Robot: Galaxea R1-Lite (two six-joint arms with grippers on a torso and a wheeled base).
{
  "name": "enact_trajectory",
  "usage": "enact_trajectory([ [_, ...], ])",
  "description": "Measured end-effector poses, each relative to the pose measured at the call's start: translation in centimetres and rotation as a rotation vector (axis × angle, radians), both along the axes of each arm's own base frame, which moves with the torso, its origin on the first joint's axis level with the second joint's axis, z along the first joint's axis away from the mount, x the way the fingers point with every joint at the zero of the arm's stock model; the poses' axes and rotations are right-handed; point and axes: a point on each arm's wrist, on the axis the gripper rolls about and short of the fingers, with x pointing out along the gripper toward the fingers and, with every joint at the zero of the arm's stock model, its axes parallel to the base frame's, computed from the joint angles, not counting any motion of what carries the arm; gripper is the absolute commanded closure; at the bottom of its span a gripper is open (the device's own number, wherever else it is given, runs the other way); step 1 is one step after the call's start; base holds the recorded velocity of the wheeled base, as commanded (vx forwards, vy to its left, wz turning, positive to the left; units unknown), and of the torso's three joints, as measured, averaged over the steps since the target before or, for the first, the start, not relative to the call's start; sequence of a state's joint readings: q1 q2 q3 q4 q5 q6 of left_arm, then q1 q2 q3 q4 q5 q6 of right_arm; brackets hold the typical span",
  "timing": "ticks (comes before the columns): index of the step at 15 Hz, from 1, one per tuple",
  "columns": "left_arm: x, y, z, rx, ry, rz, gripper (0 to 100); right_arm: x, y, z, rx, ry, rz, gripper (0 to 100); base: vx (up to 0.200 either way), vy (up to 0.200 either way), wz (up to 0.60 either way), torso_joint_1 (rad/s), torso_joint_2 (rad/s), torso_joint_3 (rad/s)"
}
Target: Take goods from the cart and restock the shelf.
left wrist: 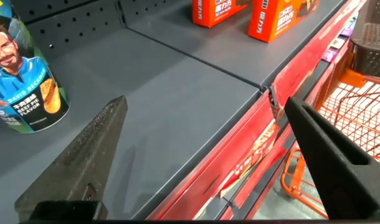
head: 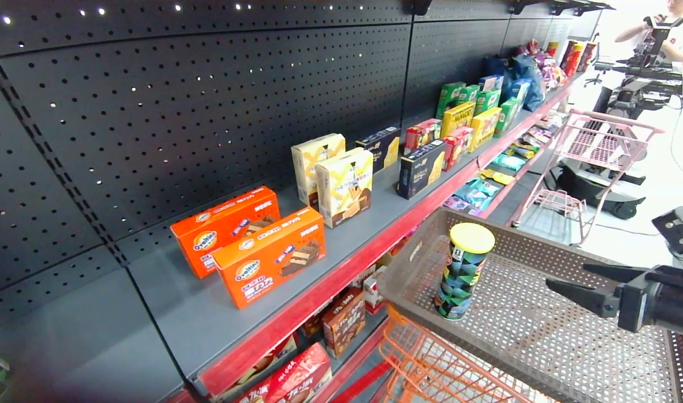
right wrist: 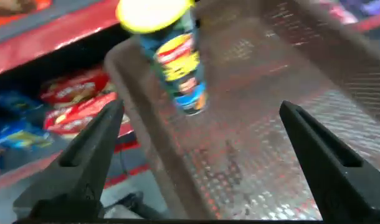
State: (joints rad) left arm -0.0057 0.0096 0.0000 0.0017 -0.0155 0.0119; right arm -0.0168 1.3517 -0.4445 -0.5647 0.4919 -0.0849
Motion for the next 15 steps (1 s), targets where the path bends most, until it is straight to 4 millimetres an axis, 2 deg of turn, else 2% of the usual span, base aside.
enact_trajectory([
  [6, 0.0, 0.0, 0.0, 0.0, 0.0, -0.001, 0, 3.0, 1.9, -3.0, -0.166, -0.094, 0.164, 0, 0.0, 0.0, 0.0, 0.0, 0.0, 0.0],
  [12, 0.0, 0.0, 0.0, 0.0, 0.0, -0.001, 0, 6.1, 5.0, -4.8, -0.174, -0.129, 0.278, 0, 0.0, 0.0, 0.0, 0.0, 0.0, 0.0],
  [15, 0.0, 0.0, 0.0, 0.0, 0.0, 0.0, 0, 7.3, 5.2, -5.3, -0.175, -0.144, 0.273, 0, 0.0, 0.0, 0.0, 0.0, 0.0, 0.0],
])
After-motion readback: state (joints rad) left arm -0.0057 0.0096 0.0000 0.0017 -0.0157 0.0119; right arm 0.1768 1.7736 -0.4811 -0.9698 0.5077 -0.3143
